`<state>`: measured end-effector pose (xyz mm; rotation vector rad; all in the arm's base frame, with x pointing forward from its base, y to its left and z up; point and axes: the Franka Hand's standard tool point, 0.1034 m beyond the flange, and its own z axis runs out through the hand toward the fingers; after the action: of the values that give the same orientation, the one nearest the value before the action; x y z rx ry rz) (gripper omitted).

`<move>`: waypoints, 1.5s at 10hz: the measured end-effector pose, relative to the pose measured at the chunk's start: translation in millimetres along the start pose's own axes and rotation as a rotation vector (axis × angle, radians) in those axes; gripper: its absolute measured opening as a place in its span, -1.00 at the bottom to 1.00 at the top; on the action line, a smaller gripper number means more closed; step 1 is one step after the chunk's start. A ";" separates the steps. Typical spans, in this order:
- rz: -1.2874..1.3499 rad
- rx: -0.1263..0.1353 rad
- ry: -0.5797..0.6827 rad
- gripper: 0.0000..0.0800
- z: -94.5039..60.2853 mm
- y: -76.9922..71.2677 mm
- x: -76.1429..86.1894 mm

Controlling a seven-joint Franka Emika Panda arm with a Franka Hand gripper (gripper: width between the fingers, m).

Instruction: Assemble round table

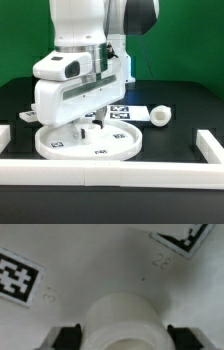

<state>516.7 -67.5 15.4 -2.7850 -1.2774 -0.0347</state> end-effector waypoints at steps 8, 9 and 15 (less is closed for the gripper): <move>-0.018 -0.007 0.022 0.02 3.5 -12.9 47.6; -0.015 -0.008 0.024 0.02 4.1 -16.4 57.3; -0.001 -0.011 0.038 0.02 7.7 -35.8 104.8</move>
Offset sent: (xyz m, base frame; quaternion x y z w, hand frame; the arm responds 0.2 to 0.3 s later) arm 0.0148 0.0263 -0.0058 0.0011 0.0192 -0.0021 0.9998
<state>557.9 35.6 15.5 -2.7788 -1.2731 -0.0947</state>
